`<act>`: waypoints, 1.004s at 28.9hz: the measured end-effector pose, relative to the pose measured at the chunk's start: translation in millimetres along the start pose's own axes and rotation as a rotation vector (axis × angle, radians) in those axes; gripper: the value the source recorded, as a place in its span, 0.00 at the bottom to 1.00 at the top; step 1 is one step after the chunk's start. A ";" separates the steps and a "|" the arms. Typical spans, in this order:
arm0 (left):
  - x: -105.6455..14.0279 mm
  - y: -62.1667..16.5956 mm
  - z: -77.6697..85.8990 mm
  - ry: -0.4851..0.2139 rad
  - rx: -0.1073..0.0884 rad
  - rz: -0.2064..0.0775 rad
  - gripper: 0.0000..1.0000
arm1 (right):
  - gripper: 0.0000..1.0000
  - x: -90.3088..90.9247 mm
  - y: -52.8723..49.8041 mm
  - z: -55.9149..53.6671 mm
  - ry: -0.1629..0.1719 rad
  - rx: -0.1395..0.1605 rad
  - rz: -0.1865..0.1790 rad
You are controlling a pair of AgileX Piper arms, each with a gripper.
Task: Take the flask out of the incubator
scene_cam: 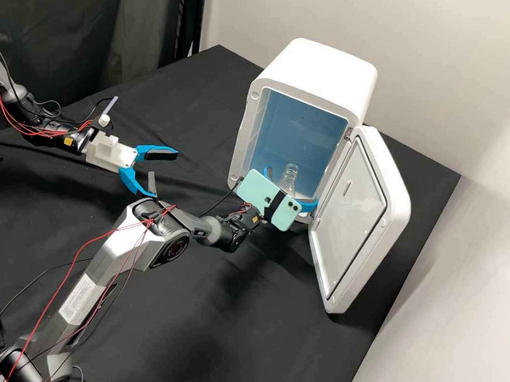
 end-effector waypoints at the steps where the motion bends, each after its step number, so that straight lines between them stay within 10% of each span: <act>1: 0.0 0.0 0.0 0.000 0.000 0.000 1.00 | 1.00 0.3 0.5 -0.3 0.001 0.001 0.002; 12: 0.6 -0.8 3.8 -0.011 0.002 -0.003 1.00 | 1.00 1.3 -2.8 -4.0 -0.009 -0.010 0.010; 16: 0.2 -1.5 4.2 -0.012 0.002 -0.005 1.00 | 1.00 -6.8 -5.1 -19.3 -0.017 -0.018 -0.015; 22: -0.2 -2.0 4.1 -0.012 0.001 -0.007 1.00 | 1.00 -16.4 -6.7 -57.2 0.057 -0.072 -0.029; 29: -0.5 -2.5 4.1 -0.011 0.001 -0.009 1.00 | 1.00 -19.2 -5.2 -61.6 0.062 -0.075 -0.026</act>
